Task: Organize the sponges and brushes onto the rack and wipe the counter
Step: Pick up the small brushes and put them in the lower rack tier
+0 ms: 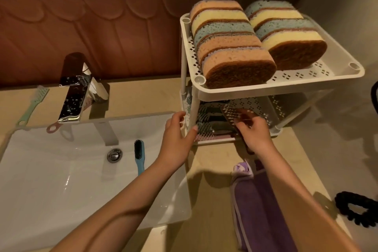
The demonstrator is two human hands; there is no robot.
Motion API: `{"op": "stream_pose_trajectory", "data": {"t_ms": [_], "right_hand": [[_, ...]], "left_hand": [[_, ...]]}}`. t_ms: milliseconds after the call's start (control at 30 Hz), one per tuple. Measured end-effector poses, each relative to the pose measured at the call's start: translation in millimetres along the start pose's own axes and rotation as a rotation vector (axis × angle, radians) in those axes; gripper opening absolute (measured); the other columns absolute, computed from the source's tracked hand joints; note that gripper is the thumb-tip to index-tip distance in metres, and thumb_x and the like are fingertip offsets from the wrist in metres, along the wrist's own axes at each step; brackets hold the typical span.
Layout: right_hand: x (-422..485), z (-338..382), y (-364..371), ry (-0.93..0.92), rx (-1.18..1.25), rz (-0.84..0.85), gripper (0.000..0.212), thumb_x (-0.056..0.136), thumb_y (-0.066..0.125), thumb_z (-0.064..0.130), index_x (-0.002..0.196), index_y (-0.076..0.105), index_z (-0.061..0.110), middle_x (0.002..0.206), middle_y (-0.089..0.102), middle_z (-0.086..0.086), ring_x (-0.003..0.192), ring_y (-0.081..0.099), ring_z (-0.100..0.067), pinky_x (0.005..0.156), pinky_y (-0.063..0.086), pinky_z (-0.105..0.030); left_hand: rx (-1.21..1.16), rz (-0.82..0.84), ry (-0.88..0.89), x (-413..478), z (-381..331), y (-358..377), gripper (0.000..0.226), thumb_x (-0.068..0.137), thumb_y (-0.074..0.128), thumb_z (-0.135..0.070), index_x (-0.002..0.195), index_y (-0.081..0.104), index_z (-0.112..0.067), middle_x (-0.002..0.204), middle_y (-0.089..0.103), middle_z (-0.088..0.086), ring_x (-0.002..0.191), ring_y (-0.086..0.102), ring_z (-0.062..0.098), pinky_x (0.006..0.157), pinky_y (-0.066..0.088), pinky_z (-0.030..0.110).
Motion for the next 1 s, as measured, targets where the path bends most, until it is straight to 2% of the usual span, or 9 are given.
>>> {"op": "stream_pose_trajectory", "data": {"t_ms": [100,200,267,433,600,733,867,933,1000], "right_hand": [[27.6,-13.4,4.8,-0.059,-0.297,0.161,0.032,0.091,0.056,0.01,0.122,0.059,0.015,0.121,0.06,-0.01,0.115,0.053,-0.025,0.09,0.039,-0.022],[41.9,-29.0,14.5,-0.069,-0.49,0.293,0.027,0.089,0.058,0.013,0.113,0.062,0.024,0.127,0.055,-0.007,0.117,0.051,-0.026,0.097,0.044,-0.032],[45.3,-32.2,20.3,-0.082,-0.517,0.335,0.024,0.089,0.058,0.011,0.11,0.064,0.022,0.126,0.056,-0.007,0.115,0.052,-0.026,0.096,0.045,-0.032],[46.8,-44.3,29.3,-0.055,-0.511,0.385,0.024,0.089,0.059,0.016,0.11,0.064,0.025,0.125,0.057,-0.006,0.112,0.053,-0.026,0.094,0.046,-0.032],[46.5,-59.6,32.1,-0.006,-0.55,0.38,0.026,0.09,0.057,0.021,0.115,0.062,0.023,0.119,0.059,-0.007,0.108,0.055,-0.026,0.095,0.048,-0.038],[41.0,-56.4,28.9,0.0,-0.514,0.387,0.025,0.091,0.057,0.021,0.114,0.064,0.019,0.119,0.059,-0.008,0.109,0.054,-0.025,0.093,0.045,-0.031],[24.2,-39.7,27.3,-0.061,-0.48,0.39,0.026,0.093,0.054,0.025,0.116,0.065,0.02,0.119,0.064,-0.006,0.11,0.055,-0.024,0.094,0.044,-0.033],[14.8,-28.3,27.0,-0.104,-0.478,0.347,0.028,0.093,0.054,0.025,0.118,0.064,0.019,0.118,0.065,-0.004,0.109,0.056,-0.023,0.093,0.044,-0.032],[3.6,-17.2,28.7,-0.127,-0.474,0.323,0.027,0.092,0.055,0.024,0.116,0.065,0.016,0.118,0.065,-0.002,0.11,0.056,-0.021,0.092,0.043,-0.031]], "left_hand": [[0.067,-0.011,0.104,7.9,-13.5,3.5,0.033,0.094,0.053,-0.025,0.125,0.051,-0.017,0.122,0.058,0.001,0.113,0.053,0.016,0.087,0.039,0.023],[0.204,-0.06,0.16,8.6,-13.3,2.8,0.023,0.096,0.048,-0.028,0.114,0.058,-0.018,0.107,0.068,0.002,0.099,0.062,0.02,0.077,0.049,0.033],[0.321,-0.096,0.216,7.6,-13.7,1.5,0.025,0.096,0.045,-0.032,0.113,0.058,-0.019,0.106,0.069,0.002,0.097,0.063,0.021,0.073,0.049,0.033],[0.38,-0.115,0.27,8.7,-14.3,1.1,0.027,0.096,0.045,-0.034,0.115,0.058,-0.019,0.108,0.069,0.003,0.098,0.063,0.022,0.069,0.042,0.026],[0.373,-0.122,0.265,8.9,-13.7,1.1,0.028,0.096,0.045,-0.034,0.116,0.058,-0.02,0.11,0.068,0.002,0.099,0.063,0.022,0.072,0.046,0.029],[0.357,-0.084,0.218,9.9,-14.7,0.8,0.027,0.096,0.047,-0.033,0.117,0.059,-0.021,0.111,0.068,0.003,0.101,0.063,0.022,0.077,0.049,0.033],[0.105,0.034,0.088,13.8,-8.6,0.0,0.015,0.093,0.055,-0.023,0.105,0.061,-0.018,0.106,0.066,0.0,0.104,0.06,0.018,0.083,0.047,0.028],[-0.021,0.132,0.024,9.2,-5.4,0.8,0.024,0.091,0.057,-0.018,0.115,0.056,-0.016,0.112,0.06,-0.002,0.111,0.056,0.014,0.088,0.044,0.025],[-0.029,0.206,-0.031,1.1,3.5,-1.4,0.038,0.09,0.059,-0.018,0.127,0.048,-0.014,0.12,0.053,-0.002,0.116,0.048,0.012,0.096,0.041,0.027]]}}
Point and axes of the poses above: each hand's wrist, its own x-axis towards the middle knuckle, its own y-axis out of the palm, z = x × y, the point moved 7 cm from there along x, towards the middle knuckle
